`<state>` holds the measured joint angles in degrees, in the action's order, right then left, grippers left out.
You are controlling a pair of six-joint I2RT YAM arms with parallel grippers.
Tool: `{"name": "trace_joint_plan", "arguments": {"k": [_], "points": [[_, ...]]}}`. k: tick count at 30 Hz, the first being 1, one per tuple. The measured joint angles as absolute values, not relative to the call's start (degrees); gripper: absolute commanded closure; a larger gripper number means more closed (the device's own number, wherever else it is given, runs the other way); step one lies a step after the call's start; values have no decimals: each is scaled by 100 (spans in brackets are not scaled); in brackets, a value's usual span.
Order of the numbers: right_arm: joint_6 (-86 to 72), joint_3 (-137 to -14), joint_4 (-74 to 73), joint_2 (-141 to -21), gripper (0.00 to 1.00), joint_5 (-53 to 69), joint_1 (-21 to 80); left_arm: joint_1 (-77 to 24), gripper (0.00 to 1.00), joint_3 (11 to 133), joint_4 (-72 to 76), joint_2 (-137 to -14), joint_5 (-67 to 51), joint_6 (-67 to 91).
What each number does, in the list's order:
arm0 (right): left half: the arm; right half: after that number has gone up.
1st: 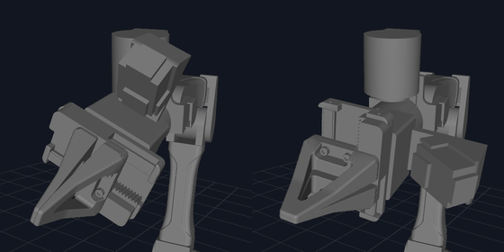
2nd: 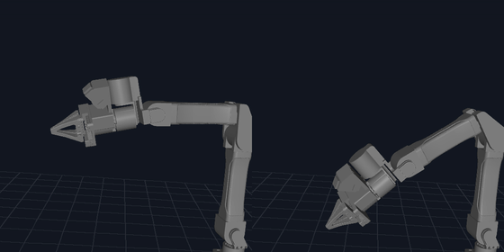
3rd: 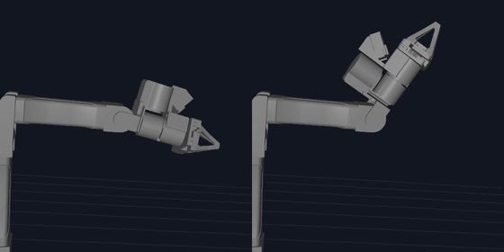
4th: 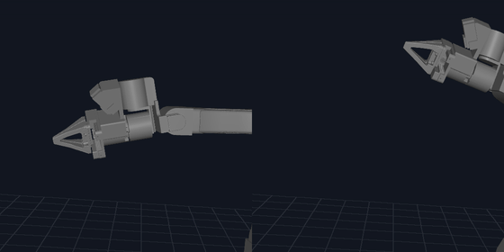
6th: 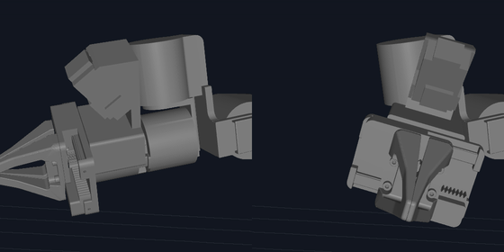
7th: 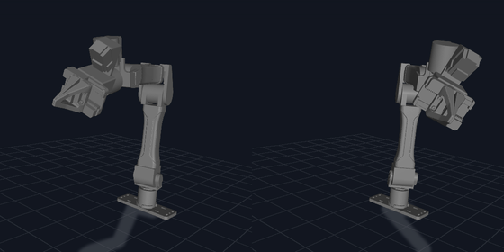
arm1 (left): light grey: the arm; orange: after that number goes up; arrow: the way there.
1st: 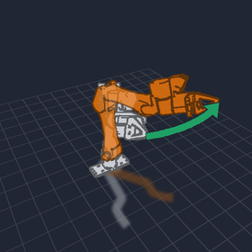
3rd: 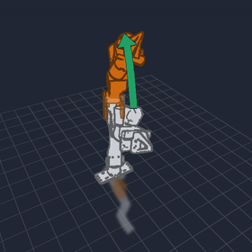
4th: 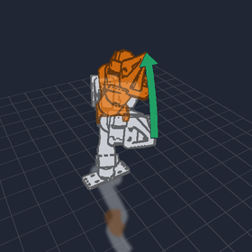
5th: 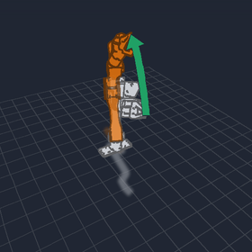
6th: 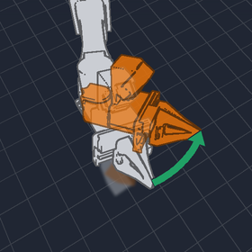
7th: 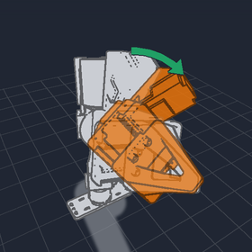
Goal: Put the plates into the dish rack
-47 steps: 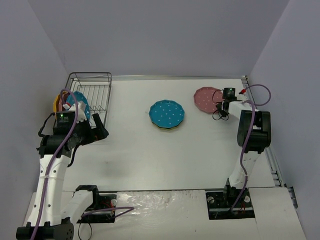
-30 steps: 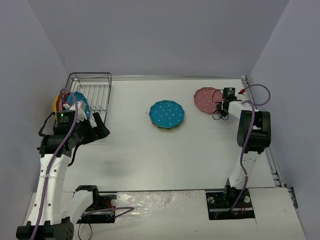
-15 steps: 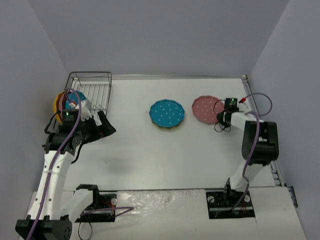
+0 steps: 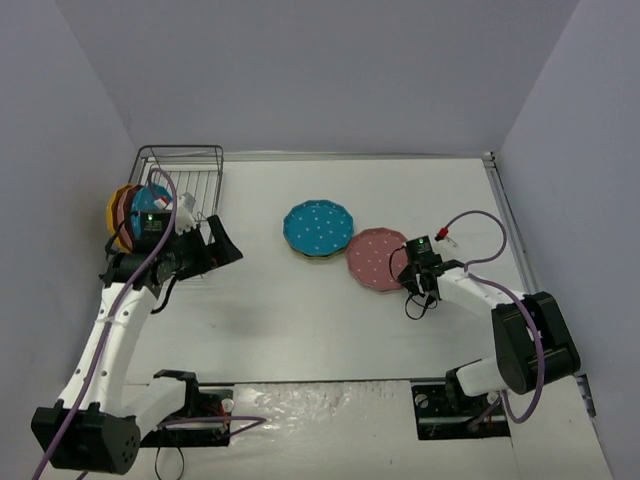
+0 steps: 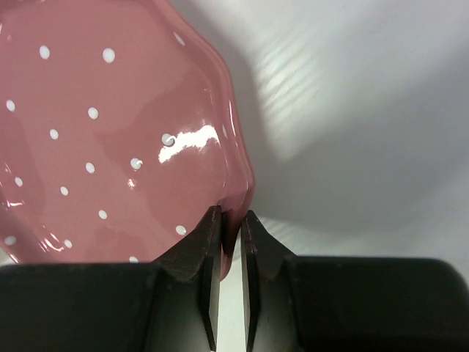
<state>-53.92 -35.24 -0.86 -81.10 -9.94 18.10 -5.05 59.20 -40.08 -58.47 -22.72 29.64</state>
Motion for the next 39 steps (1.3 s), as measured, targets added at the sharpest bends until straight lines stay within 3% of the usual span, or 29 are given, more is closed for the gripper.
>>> {"name": "trace_joint_plan", "arguments": {"k": [9,22,29,32,39], "points": [[-5455,-3576,-132,-8151,100,-915,2891,-863,3,5698,-3486,-6116,-2291,3213],[-4352,-3806,627,-8641,100,-177,3048,-1975,3,4652,-2531,-6300,-2088,3966],[-3809,-3832,901,-8762,100,236,3070,-2062,3,4505,-2230,-6293,-1916,4173],[-3737,-3897,908,-8830,90,302,3109,-2062,3,4418,-2103,-6268,-1890,4264],[-3662,-4117,902,-9085,86,461,3155,-2100,3,4230,-1811,-6296,-1848,4533]]}}
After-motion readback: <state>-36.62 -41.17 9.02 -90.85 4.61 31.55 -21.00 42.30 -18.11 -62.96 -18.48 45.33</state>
